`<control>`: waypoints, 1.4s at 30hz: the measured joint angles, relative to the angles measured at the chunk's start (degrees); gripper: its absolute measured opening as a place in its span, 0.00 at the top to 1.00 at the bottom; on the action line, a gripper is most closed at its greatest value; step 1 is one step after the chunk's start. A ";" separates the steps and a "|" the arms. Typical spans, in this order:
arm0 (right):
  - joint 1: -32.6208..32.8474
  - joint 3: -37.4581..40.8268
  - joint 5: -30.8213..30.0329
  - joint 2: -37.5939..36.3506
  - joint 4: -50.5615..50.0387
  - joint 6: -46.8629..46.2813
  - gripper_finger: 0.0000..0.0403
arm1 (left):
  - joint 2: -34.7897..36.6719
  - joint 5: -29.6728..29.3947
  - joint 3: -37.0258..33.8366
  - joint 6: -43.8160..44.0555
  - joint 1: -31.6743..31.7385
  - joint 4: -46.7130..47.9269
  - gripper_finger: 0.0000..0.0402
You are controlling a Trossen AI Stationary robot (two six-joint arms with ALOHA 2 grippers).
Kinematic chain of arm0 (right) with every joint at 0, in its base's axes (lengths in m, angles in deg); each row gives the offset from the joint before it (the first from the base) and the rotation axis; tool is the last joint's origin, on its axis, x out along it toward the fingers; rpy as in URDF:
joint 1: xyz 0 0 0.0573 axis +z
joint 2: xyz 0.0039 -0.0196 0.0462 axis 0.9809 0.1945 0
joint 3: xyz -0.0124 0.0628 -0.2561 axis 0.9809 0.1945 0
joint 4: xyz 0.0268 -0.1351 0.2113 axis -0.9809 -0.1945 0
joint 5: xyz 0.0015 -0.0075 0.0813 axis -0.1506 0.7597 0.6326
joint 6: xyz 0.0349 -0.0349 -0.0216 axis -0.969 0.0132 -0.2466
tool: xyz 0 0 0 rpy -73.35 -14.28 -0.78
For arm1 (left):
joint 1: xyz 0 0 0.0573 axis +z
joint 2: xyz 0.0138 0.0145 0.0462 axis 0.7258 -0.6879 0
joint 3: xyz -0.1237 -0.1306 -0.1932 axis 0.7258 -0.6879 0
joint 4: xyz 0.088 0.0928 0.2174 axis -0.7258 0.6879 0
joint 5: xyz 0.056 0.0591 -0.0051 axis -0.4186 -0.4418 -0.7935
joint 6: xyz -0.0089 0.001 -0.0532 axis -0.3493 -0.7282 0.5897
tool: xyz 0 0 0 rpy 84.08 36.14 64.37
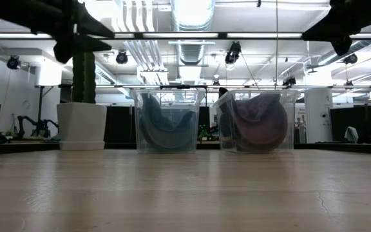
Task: Pick & Place hat
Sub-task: Return to Home Position
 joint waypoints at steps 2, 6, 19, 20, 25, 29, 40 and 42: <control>0.00 0.93 3.21 -0.54 0.00 0.70 0.91 | 1.66 1.02 -1.64 0.86 0.00 0.00 0.52; 0.00 4.12 3.89 -2.18 1.58 0.39 0.91 | 4.08 1.42 -4.24 0.01 -0.01 -0.80 0.52; -0.02 20.13 8.32 -12.47 22.81 -2.71 0.91 | 12.10 5.62 -10.59 -6.44 0.00 -6.04 0.52; 0.00 21.21 8.89 -13.52 24.26 -3.29 0.91 | 12.97 6.55 -10.92 -6.79 0.00 -6.10 0.52; 0.00 25.08 9.22 -17.58 27.28 -4.74 0.91 | 17.43 9.80 -13.43 -7.69 0.00 -7.05 0.52; 0.00 26.18 9.69 -16.87 27.26 -5.45 0.91 | 20.41 9.96 -15.97 -7.56 0.00 -8.22 0.52; -0.02 30.43 2.04 -16.81 27.32 -4.61 0.91 | 24.73 9.98 -23.61 -4.10 0.00 -10.07 0.52; -0.02 31.49 1.95 -16.85 28.21 -4.55 0.91 | 24.73 9.98 -23.61 -3.67 0.00 -9.92 0.52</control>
